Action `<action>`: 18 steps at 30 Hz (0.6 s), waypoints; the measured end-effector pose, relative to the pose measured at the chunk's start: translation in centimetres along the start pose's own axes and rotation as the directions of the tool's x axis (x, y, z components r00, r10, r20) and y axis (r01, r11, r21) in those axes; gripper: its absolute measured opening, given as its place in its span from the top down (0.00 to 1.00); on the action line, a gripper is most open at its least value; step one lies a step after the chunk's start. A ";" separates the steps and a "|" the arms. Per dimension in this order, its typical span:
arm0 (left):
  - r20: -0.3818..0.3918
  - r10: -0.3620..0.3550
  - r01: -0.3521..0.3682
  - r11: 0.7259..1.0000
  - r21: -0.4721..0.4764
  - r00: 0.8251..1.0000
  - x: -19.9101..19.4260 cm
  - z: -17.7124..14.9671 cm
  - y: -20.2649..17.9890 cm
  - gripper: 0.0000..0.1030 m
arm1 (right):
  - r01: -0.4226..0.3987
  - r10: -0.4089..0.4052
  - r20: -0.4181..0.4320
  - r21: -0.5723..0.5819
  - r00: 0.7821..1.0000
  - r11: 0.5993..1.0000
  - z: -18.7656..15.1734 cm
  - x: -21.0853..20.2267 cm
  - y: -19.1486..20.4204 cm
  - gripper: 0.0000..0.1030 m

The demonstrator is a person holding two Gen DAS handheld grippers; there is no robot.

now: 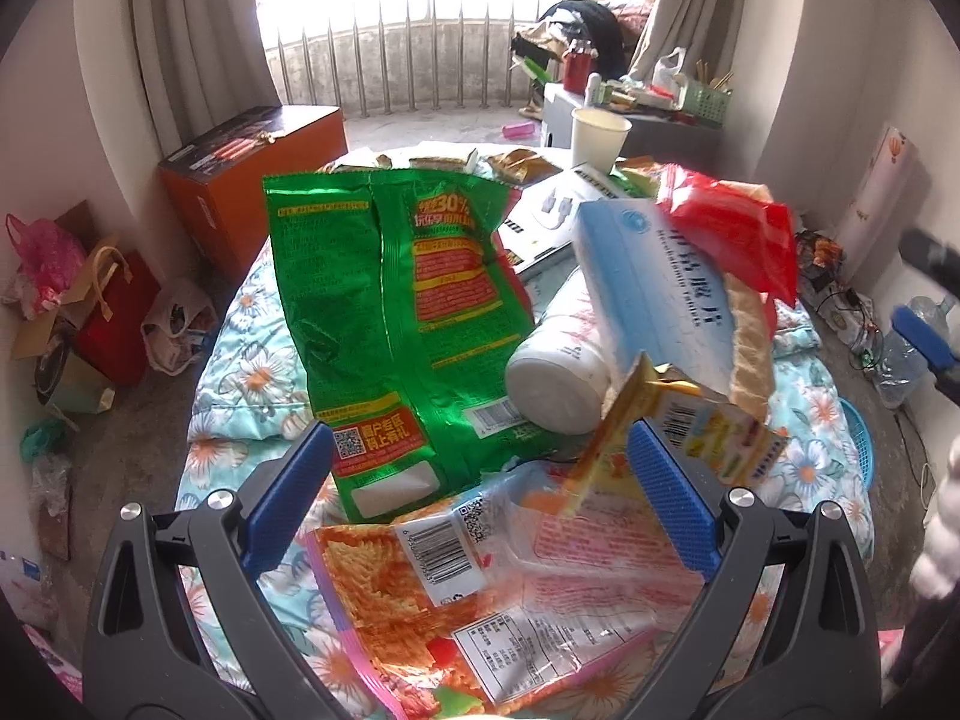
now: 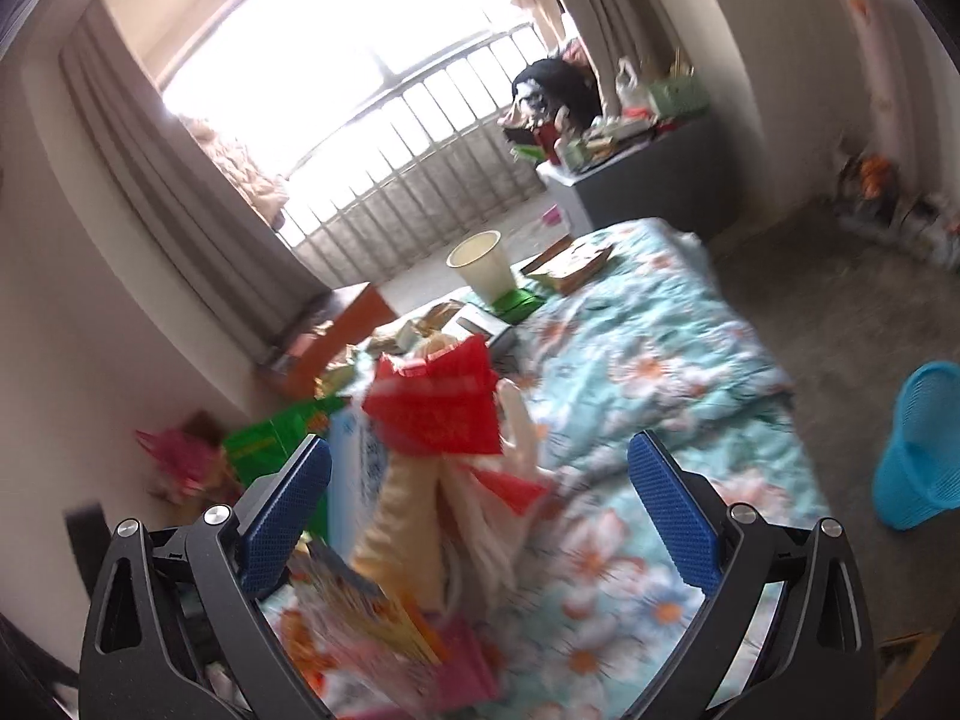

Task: Collect trash
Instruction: 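Move both tools toward the trash pile on the bed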

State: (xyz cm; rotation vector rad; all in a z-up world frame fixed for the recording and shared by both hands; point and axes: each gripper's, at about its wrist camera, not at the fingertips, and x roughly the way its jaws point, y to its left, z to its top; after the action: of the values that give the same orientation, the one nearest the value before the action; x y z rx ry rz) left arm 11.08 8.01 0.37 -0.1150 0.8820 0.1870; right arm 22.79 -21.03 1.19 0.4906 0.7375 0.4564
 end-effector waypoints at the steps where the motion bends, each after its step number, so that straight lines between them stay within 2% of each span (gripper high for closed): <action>1: -0.013 0.004 -0.004 1.000 -0.007 1.000 0.5 0.0 0.2 0.08 | -0.030 0.032 -0.027 0.043 0.999 0.999 0.6 1.1 -0.5 0.10; 4: -0.037 0.002 -0.003 1.000 -0.021 0.999 1.2 -0.1 0.4 0.08 | -0.091 0.103 -0.094 0.123 0.990 0.988 1.7 3.9 -1.6 0.15; 9: -0.059 0.001 -0.002 1.000 -0.017 0.998 1.9 -0.4 0.4 0.08 | -0.098 0.122 -0.157 0.155 0.980 0.983 2.1 6.4 -2.1 0.21; 18: -0.075 -0.004 0.001 0.999 -0.034 0.997 2.8 -0.1 1.1 0.08 | -0.111 0.143 -0.184 0.174 0.973 0.979 2.2 7.1 -2.3 0.24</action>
State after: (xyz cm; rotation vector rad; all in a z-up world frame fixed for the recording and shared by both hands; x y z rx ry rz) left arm 12.53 9.38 -1.94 -0.1553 0.9535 0.1965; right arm 29.53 -19.55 -2.37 0.6553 0.9410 0.5727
